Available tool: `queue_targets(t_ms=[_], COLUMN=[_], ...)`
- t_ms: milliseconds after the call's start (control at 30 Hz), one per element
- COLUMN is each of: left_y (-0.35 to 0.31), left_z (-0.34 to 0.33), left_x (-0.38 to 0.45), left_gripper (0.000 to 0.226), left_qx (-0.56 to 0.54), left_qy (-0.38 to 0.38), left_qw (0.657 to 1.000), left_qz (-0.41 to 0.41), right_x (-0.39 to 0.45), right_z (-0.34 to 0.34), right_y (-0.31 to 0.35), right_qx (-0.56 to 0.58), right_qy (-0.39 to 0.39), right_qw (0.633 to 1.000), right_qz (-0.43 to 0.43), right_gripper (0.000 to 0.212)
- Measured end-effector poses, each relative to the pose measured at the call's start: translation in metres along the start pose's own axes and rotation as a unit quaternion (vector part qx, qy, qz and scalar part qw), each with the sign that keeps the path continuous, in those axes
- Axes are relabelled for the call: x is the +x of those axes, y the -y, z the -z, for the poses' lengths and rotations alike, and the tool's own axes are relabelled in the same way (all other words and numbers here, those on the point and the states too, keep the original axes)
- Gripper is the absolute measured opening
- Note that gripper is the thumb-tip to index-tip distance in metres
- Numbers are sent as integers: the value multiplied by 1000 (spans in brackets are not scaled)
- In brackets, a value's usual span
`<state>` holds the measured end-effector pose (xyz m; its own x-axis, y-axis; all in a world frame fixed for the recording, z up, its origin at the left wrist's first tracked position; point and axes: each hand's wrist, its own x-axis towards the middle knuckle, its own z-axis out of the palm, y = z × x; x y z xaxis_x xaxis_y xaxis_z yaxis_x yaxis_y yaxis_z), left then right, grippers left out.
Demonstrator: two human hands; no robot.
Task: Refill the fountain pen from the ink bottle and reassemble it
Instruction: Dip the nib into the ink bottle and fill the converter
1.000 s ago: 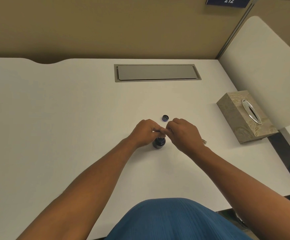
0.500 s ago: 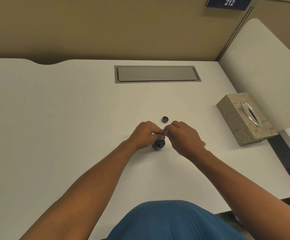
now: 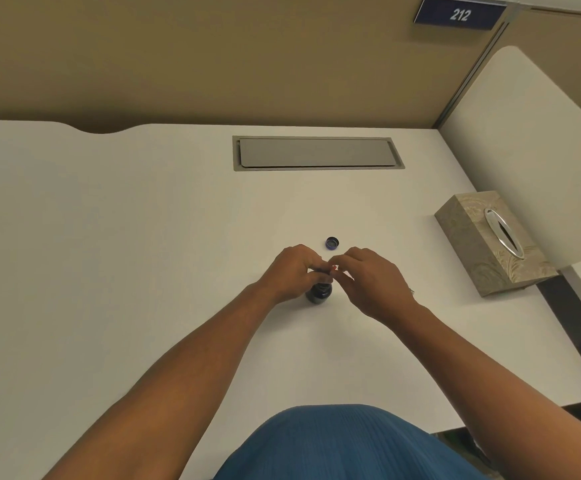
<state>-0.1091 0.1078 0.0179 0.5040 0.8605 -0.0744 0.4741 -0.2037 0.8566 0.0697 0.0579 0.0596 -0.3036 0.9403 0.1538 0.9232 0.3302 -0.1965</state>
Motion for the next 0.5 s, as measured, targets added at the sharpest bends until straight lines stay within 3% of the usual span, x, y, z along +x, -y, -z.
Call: queue_targets(t_ms=[333, 500], left_y=[-2, -3], left_z=[1, 1], left_x=[-1, -1], left_gripper=[19, 18], left_qx=[6, 13], left_qy=[1, 2], left_qw=[1000, 1000], left_qz=[6, 4], right_x=[1, 4], right_z=[-7, -7], right_y=[-2, -1], right_qx=[-23, -30], right_qy=[2, 0], right_qw=[1000, 999], right_qz=[-4, -28], right_gripper=[12, 24])
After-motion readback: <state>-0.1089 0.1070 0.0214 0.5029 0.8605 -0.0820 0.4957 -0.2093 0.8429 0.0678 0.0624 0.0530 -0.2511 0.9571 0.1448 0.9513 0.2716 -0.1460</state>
